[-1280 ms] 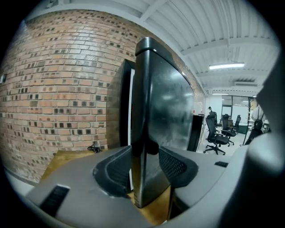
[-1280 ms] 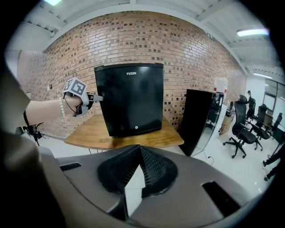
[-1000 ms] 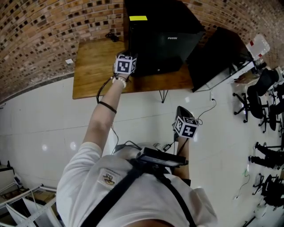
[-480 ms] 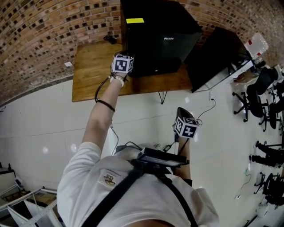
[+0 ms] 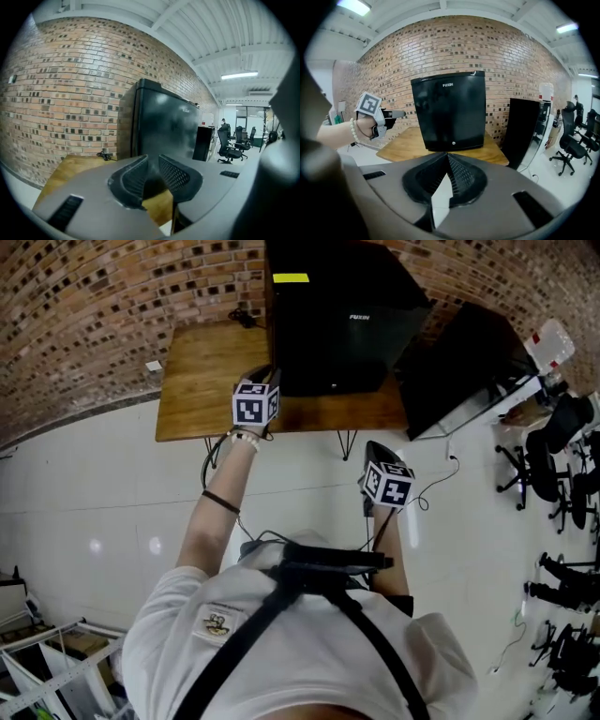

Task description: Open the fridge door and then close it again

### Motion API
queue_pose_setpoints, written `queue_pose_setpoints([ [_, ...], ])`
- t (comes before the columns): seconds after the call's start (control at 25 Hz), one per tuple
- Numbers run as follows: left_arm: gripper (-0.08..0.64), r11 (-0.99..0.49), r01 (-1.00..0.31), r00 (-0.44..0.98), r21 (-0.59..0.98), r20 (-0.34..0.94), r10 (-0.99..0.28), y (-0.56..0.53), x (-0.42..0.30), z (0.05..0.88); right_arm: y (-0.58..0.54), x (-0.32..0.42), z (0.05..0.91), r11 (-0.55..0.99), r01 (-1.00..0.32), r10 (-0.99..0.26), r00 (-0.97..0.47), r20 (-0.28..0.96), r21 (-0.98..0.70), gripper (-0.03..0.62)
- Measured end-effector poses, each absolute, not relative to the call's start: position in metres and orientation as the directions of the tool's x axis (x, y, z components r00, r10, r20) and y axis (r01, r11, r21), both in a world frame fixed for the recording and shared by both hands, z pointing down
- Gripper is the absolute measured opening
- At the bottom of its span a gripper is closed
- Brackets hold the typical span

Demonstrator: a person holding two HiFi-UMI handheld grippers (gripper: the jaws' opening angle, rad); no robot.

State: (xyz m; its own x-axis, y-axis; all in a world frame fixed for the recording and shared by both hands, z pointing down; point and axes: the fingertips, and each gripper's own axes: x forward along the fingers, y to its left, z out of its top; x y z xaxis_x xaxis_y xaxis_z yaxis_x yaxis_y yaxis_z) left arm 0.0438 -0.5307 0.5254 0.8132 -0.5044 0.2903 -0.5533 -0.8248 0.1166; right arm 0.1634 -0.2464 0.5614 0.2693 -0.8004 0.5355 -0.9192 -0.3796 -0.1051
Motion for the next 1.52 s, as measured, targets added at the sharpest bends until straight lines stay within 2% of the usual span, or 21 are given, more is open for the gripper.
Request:
queue_pose_setpoints([
  [0.28,0.0,-0.8,-0.572,0.813,0.182,0.254,-0.524,-0.451,0.002,0.501,-0.272,0.147,0.541,-0.271,-0.946,-0.893,0.178,0.413,-0.18,0.015],
  [0.68,0.0,-0.781,-0.605,0.781,0.155,0.307,-0.544,-0.368,-0.036,0.522,-0.276,0.107,0.538,-0.168,-0.97,-0.936,0.101,0.338,-0.175,0.014],
  [1.0,0.002,-0.784,-0.601,0.778,0.153,0.336,-0.531,-0.331,-0.038,0.543,-0.246,0.099,0.541,-0.174,-0.974,-0.93,0.113,0.35,-0.148,0.014],
  [1.52,0.002,-0.803,-0.572,0.805,0.166,0.3,-0.511,-0.321,-0.033,0.528,-0.226,0.098,0.527,-0.185,-0.972,-0.937,0.129,0.323,-0.147,0.012],
])
